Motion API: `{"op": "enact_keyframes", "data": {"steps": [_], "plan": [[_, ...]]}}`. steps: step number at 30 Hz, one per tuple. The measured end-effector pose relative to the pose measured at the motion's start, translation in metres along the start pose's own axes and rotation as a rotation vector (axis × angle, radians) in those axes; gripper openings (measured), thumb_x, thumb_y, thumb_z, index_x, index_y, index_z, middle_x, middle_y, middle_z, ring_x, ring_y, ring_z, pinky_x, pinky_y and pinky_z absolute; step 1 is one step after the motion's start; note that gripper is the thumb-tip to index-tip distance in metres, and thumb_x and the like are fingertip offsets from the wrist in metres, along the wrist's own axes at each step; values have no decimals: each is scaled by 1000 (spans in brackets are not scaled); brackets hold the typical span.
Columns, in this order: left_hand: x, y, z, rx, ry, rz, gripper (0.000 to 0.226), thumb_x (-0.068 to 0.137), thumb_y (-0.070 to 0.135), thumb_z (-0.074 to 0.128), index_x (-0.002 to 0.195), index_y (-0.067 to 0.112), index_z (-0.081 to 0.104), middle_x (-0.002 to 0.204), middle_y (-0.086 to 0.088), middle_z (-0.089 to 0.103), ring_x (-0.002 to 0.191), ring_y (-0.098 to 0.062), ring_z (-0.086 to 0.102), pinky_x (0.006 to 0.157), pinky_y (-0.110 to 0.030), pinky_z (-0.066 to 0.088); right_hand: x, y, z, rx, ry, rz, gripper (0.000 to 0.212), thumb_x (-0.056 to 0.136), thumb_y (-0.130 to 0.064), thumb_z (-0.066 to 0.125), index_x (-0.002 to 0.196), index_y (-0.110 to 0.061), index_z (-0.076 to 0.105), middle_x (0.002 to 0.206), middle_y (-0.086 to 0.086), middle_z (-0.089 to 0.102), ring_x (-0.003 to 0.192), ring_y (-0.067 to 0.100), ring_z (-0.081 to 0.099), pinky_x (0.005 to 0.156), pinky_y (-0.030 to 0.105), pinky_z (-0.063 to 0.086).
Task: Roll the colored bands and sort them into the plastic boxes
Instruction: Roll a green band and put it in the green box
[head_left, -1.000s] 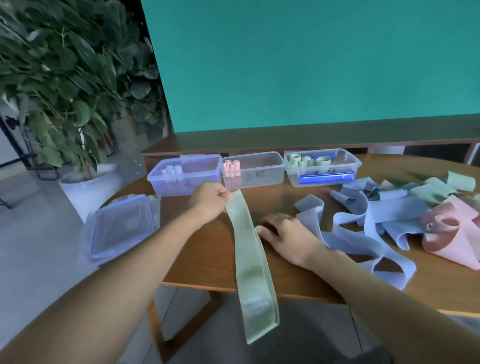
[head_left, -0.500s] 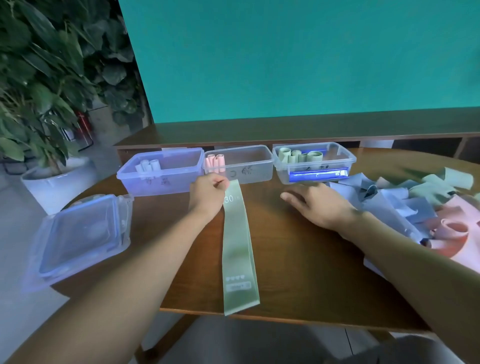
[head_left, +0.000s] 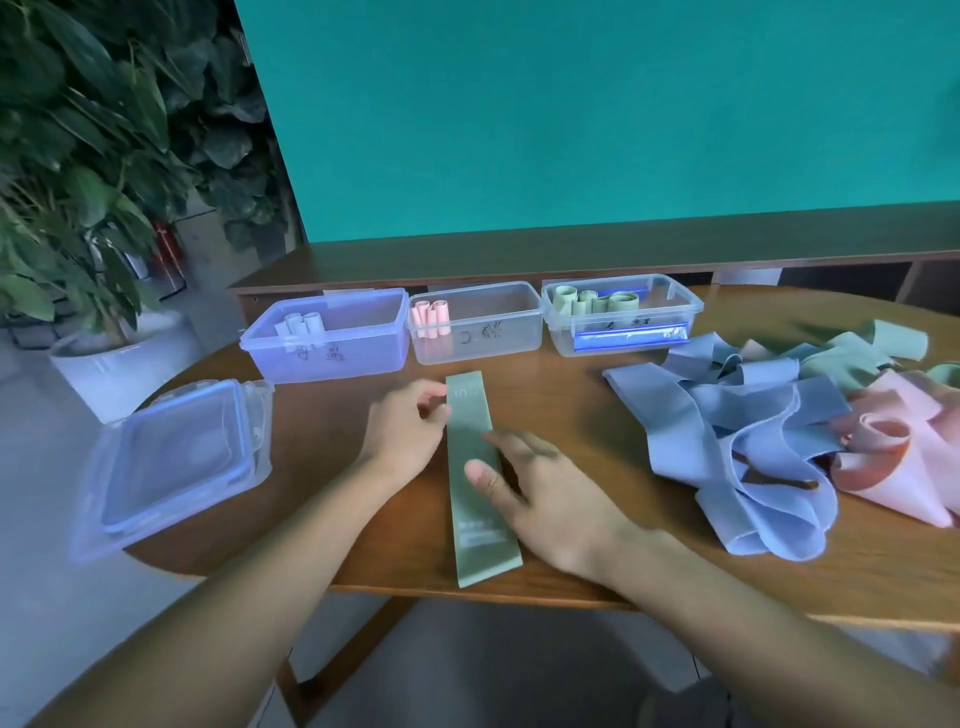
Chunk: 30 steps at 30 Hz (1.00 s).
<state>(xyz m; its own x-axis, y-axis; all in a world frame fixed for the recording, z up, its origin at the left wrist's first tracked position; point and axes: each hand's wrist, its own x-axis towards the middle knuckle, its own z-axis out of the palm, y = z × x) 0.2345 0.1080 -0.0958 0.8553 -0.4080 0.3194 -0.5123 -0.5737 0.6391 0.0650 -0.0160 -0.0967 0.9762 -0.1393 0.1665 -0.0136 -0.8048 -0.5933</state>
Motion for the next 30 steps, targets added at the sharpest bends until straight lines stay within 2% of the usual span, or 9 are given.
{"op": "enact_keyframes", "data": {"steps": [4, 6, 9, 11, 12, 15, 19, 24, 30], "plan": [[-27, 2, -10, -10, 16, 32, 22, 97, 27, 63, 117, 25, 71, 114, 11, 71, 106, -9, 63, 94, -21, 44, 24, 27, -15, -43, 17, 73, 94, 85, -88, 9, 154, -30, 37, 155, 0, 46, 146, 22, 37, 121, 43, 28], [-40, 3, -13, -51, -5, 48, 22, 98, 29, 62, 118, 26, 71, 112, 13, 70, 106, -7, 63, 96, -23, 48, 35, 44, -25, -73, 21, 89, 91, 87, -86, 9, 153, -31, 39, 157, -2, 43, 147, 22, 35, 121, 43, 26], [-59, 8, -20, -181, -53, 83, 19, 96, 30, 64, 114, 31, 73, 110, 20, 70, 105, 0, 63, 96, -20, 50, 44, 60, -39, -86, 36, 85, 82, 93, -78, 15, 147, -28, 50, 152, 0, 50, 141, 23, 43, 118, 38, 30], [-69, 12, -25, -259, -104, 110, 15, 94, 27, 68, 106, 32, 75, 104, 22, 72, 102, 1, 65, 92, -20, 52, 52, 64, -45, -83, 56, 76, 84, 92, -81, 15, 142, -26, 56, 147, 1, 55, 137, 23, 47, 116, 38, 33], [-74, 13, -28, -286, -132, 119, 14, 93, 25, 70, 103, 31, 77, 101, 21, 73, 100, 0, 67, 90, -21, 53, 54, 64, -47, -98, 61, 68, 81, 93, -79, 17, 137, -26, 60, 142, 1, 59, 133, 23, 50, 113, 37, 36], [-85, 15, -36, -334, -197, 142, 10, 90, 22, 73, 97, 27, 79, 95, 17, 75, 93, -5, 69, 84, -27, 56, 50, 58, -44, -117, 123, -17, 47, 100, -64, 31, 106, -33, 65, 109, -3, 64, 114, 22, 59, 94, 28, 40], [-98, 17, -40, -386, -266, 160, 8, 86, 19, 78, 92, 24, 80, 89, 12, 76, 85, -9, 70, 77, -24, 53, 10, 34, -31, 24, 212, -231, 35, 99, -46, 56, 118, -21, 70, 111, -7, 67, 101, -3, 59, 86, 7, 38], [-121, 14, -50, -388, -296, 227, 11, 79, 25, 84, 88, 25, 79, 89, 8, 75, 82, -14, 68, 74, -33, 55, -30, 15, -18, 83, 75, -361, 30, 93, -40, 70, 114, -19, 73, 111, -13, 70, 106, -2, 63, 95, 13, 43], [-148, 8, -52, -215, -247, 371, 24, 74, 40, 86, 92, 25, 80, 96, 16, 73, 98, -11, 69, 83, -31, 56, -56, 18, -23, 144, -56, -395, 21, 88, -36, 77, 101, -20, 77, 104, -15, 71, 102, 7, 68, 90, 23, 51]]}}
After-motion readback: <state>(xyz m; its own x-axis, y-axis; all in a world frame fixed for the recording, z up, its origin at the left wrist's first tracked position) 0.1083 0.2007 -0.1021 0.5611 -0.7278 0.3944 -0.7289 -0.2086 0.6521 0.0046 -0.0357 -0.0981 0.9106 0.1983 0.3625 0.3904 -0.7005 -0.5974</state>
